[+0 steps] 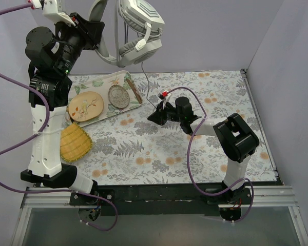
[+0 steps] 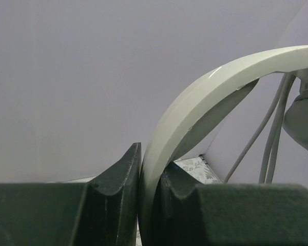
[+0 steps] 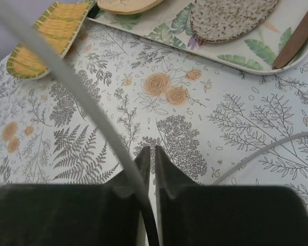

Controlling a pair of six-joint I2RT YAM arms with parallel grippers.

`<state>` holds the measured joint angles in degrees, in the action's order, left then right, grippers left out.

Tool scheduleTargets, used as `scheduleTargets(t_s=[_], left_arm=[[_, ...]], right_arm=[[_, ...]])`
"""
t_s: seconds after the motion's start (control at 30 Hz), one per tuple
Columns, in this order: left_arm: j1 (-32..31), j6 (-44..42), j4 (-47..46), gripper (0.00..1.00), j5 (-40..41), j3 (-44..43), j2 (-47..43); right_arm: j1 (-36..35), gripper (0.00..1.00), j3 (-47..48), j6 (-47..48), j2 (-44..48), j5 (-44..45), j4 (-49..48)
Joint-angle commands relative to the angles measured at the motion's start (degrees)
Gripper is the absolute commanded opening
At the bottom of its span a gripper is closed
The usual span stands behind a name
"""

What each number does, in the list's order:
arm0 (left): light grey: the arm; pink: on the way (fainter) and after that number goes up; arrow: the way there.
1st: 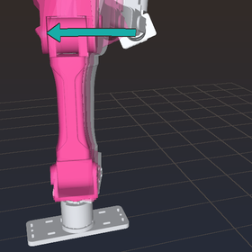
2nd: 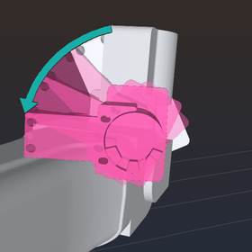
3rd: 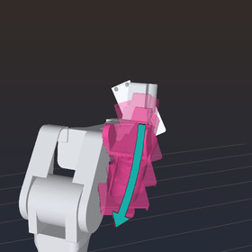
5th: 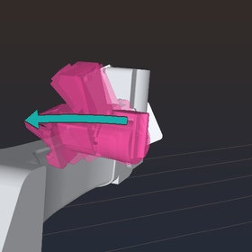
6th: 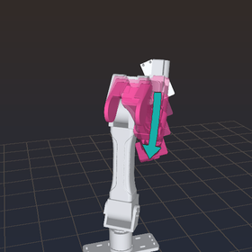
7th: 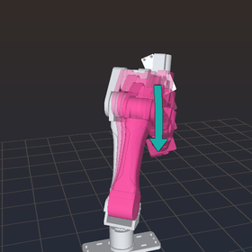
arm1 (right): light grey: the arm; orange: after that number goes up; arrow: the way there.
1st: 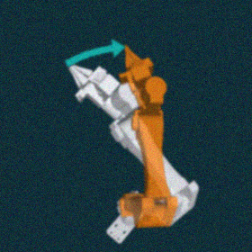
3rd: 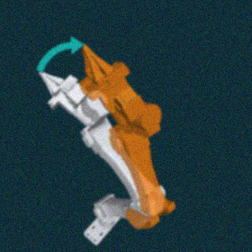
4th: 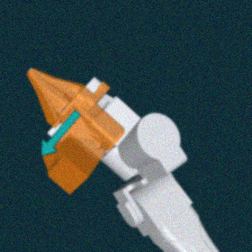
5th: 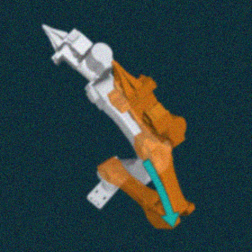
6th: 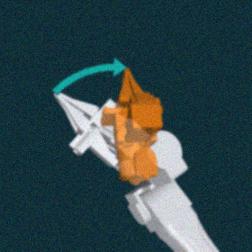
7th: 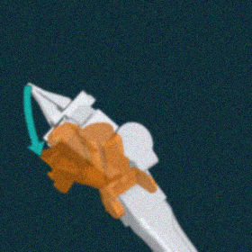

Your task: Wrap the headphones

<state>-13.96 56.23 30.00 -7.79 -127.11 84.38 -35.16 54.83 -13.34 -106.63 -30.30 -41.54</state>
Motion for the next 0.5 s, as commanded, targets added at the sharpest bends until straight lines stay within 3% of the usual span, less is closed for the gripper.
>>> scheduleTargets(t_s=[0.0,0.03,0.17,0.3,0.47], left_arm=[[0.51,2.75,-2.58,0.0,5.58,1.25,-2.11],[0.68,2.66,-2.58,0.0,6.99,1.34,-1.94],[2.96,3.36,-3.71,0.0,14.03,2.56,-0.53],[9.72,9.68,-3.63,0.0,9.22,3.36,2.71],[18.78,13.38,-5.38,0.0,9.72,5.29,6.76]], right_arm=[[-0.44,0.05,1.85,1.04,0.81,-0.81,3.11],[-1.57,0.01,2.56,1.82,0.37,-0.29,5.57],[-7.02,0.01,8.96,8.76,-0.24,5.59,19.54],[-12.03,0.01,12.84,12.28,0.02,7.27,30.61],[-19.68,0.01,16.27,17.38,2.13,10.79,41.44]])
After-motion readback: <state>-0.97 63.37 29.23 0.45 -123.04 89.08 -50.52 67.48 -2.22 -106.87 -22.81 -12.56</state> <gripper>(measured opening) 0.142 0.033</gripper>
